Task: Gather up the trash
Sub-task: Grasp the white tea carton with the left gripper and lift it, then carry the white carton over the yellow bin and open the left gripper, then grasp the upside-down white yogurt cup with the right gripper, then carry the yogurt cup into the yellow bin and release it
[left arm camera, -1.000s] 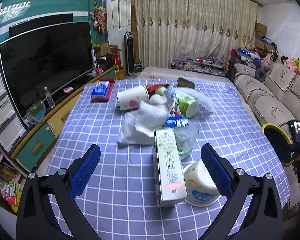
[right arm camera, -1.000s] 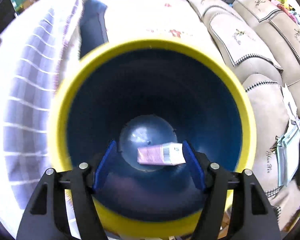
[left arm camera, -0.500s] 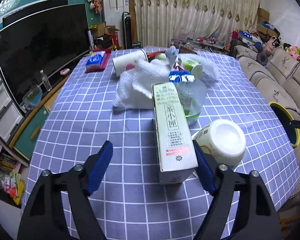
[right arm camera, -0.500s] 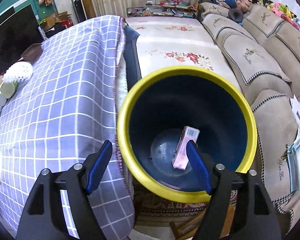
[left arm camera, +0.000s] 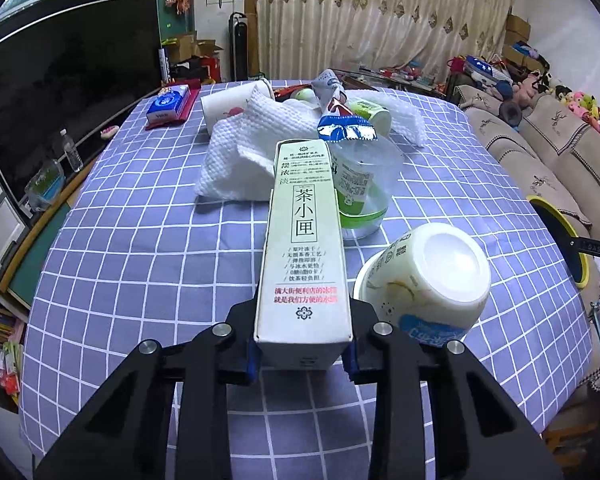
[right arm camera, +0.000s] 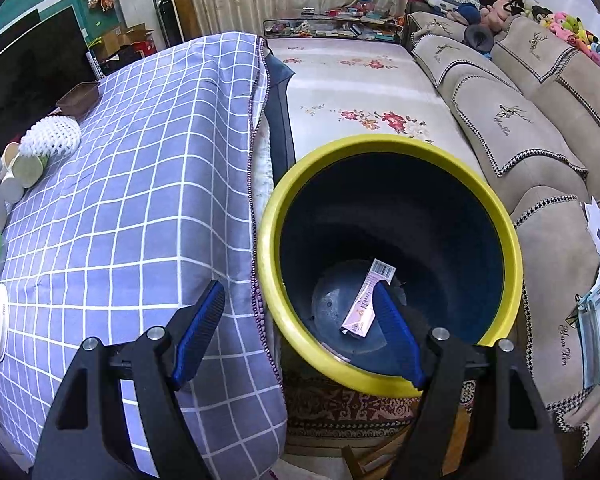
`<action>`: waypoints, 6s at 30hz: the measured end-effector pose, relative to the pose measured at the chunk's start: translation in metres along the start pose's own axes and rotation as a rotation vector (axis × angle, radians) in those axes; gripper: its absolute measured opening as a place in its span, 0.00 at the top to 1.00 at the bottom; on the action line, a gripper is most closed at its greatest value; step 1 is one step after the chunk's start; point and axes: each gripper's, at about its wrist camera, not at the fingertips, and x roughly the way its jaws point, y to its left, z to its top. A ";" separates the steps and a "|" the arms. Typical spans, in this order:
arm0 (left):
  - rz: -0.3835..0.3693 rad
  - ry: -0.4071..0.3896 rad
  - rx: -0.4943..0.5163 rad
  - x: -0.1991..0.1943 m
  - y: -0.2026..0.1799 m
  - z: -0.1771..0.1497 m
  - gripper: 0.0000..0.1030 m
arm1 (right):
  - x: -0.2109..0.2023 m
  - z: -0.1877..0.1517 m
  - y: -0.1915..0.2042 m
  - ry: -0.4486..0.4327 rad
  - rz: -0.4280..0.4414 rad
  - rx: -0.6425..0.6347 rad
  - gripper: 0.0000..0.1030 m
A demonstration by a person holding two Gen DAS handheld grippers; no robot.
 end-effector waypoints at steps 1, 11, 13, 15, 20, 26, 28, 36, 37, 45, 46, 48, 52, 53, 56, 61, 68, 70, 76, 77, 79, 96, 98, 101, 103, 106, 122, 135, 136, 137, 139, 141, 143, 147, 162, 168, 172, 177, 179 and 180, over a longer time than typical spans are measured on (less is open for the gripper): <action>-0.005 -0.004 -0.002 -0.001 0.000 -0.001 0.71 | -0.001 -0.001 0.001 -0.003 0.005 -0.001 0.30; 0.045 -0.065 0.019 -0.055 0.020 0.007 0.71 | -0.020 -0.004 0.001 -0.054 0.009 -0.004 0.30; 0.032 -0.085 0.045 -0.072 0.015 0.012 0.71 | -0.026 -0.004 0.000 -0.067 0.008 -0.003 0.30; 0.013 -0.105 0.072 -0.084 0.007 0.019 0.71 | -0.035 -0.006 -0.004 -0.089 -0.004 0.008 0.30; -0.111 -0.150 0.160 -0.096 -0.034 0.043 0.71 | -0.060 -0.016 -0.027 -0.141 -0.046 0.050 0.30; -0.280 -0.131 0.292 -0.071 -0.121 0.082 0.71 | -0.090 -0.037 -0.073 -0.188 -0.110 0.134 0.30; -0.346 -0.106 0.341 -0.057 -0.163 0.094 0.71 | -0.096 -0.043 -0.087 -0.200 -0.119 0.161 0.30; -0.519 0.022 0.446 0.011 -0.318 0.108 0.70 | -0.098 -0.052 -0.131 -0.213 -0.127 0.228 0.30; -0.523 0.043 0.461 0.024 -0.338 0.109 0.70 | -0.098 -0.052 -0.133 -0.212 -0.127 0.228 0.30; -0.427 0.172 0.564 0.117 -0.440 0.094 0.70 | -0.083 -0.049 -0.150 -0.181 -0.121 0.239 0.30; -0.413 0.179 0.572 0.128 -0.446 0.092 0.70 | -0.081 -0.050 -0.151 -0.178 -0.120 0.240 0.30; -0.383 0.213 0.588 0.146 -0.461 0.087 0.70 | -0.077 -0.050 -0.150 -0.168 -0.113 0.235 0.30; -0.346 0.279 0.588 0.177 -0.472 0.081 0.70 | -0.071 -0.050 -0.147 -0.152 -0.107 0.225 0.30; -0.339 0.287 0.590 0.181 -0.474 0.078 0.70 | -0.070 -0.049 -0.146 -0.148 -0.107 0.223 0.30; -0.326 0.306 0.587 0.189 -0.477 0.074 0.65 | -0.069 -0.049 -0.144 -0.145 -0.107 0.222 0.30; -0.330 0.231 0.567 0.171 -0.470 0.084 0.26 | -0.070 -0.050 -0.143 -0.148 -0.116 0.223 0.30; -0.402 0.142 0.467 0.104 -0.416 0.106 0.25 | -0.074 -0.056 -0.136 -0.153 -0.110 0.217 0.30; -0.422 0.089 0.428 0.071 -0.383 0.114 0.21 | -0.070 -0.056 -0.132 -0.144 -0.097 0.208 0.30; -0.376 -0.067 0.332 -0.016 -0.275 0.126 0.11 | -0.065 -0.053 -0.098 -0.136 -0.036 0.143 0.30; -0.350 -0.095 0.307 -0.031 -0.250 0.126 0.10 | -0.065 -0.052 -0.089 -0.140 -0.018 0.122 0.30; -0.299 -0.144 0.261 -0.055 -0.204 0.122 0.09 | -0.066 -0.050 -0.067 -0.147 0.021 0.074 0.30; 0.079 -0.246 -0.014 -0.132 0.047 0.032 0.05 | -0.096 -0.064 0.210 -0.203 0.505 -0.506 0.17; 0.080 -0.249 -0.012 -0.131 0.048 0.031 0.05 | -0.091 -0.066 0.228 -0.199 0.506 -0.531 0.17; 0.070 -0.252 -0.018 -0.134 0.047 0.025 0.05 | -0.082 -0.067 0.251 -0.183 0.507 -0.547 0.17; 0.068 -0.249 -0.022 -0.131 0.046 0.027 0.05 | -0.073 -0.065 0.264 -0.168 0.502 -0.552 0.17; 0.070 -0.239 -0.034 -0.127 0.048 0.027 0.05 | -0.061 -0.067 0.277 -0.149 0.478 -0.566 0.17; 0.071 -0.201 -0.060 -0.104 0.054 0.027 0.05 | -0.043 -0.068 0.291 -0.119 0.439 -0.574 0.24; 0.060 -0.185 -0.024 -0.092 0.038 0.028 0.05 | -0.085 -0.008 0.130 -0.265 0.231 -0.243 0.24; 0.057 -0.184 -0.020 -0.090 0.035 0.029 0.05 | -0.079 -0.001 0.105 -0.256 0.194 -0.189 0.24; 0.054 -0.182 -0.016 -0.089 0.033 0.030 0.05 | -0.074 0.003 0.088 -0.248 0.166 -0.152 0.24; 0.052 -0.177 -0.005 -0.086 0.027 0.032 0.05 | -0.055 0.011 0.043 -0.221 0.062 -0.073 0.24; 0.052 -0.170 0.009 -0.081 0.020 0.034 0.05 | -0.033 0.015 0.013 -0.177 -0.017 -0.024 0.24; 0.049 -0.160 0.023 -0.076 0.013 0.036 0.05 | -0.013 0.017 -0.012 -0.128 -0.056 0.023 0.24; 0.037 -0.141 0.039 -0.065 0.001 0.040 0.05 | 0.020 0.021 -0.045 -0.062 -0.117 0.080 0.24; 0.005 -0.052 0.077 -0.017 -0.027 0.045 0.05 | 0.058 0.017 -0.072 0.026 -0.166 0.127 0.14; -0.005 -0.019 0.039 0.000 -0.022 0.045 0.05 | 0.034 0.013 -0.060 -0.031 -0.155 0.111 0.14; -0.013 -0.013 0.003 0.014 -0.018 0.049 0.05 | 0.021 0.011 -0.053 -0.064 -0.122 0.108 0.14; -0.021 -0.004 -0.007 0.033 -0.022 0.055 0.05 | 0.011 0.014 -0.043 -0.087 -0.095 0.096 0.14; -0.013 -0.002 -0.008 0.039 -0.025 0.057 0.05 | 0.009 0.015 -0.041 -0.092 -0.085 0.094 0.14; -0.011 0.000 -0.012 0.043 -0.026 0.058 0.05 | 0.008 0.015 -0.040 -0.095 -0.083 0.093 0.14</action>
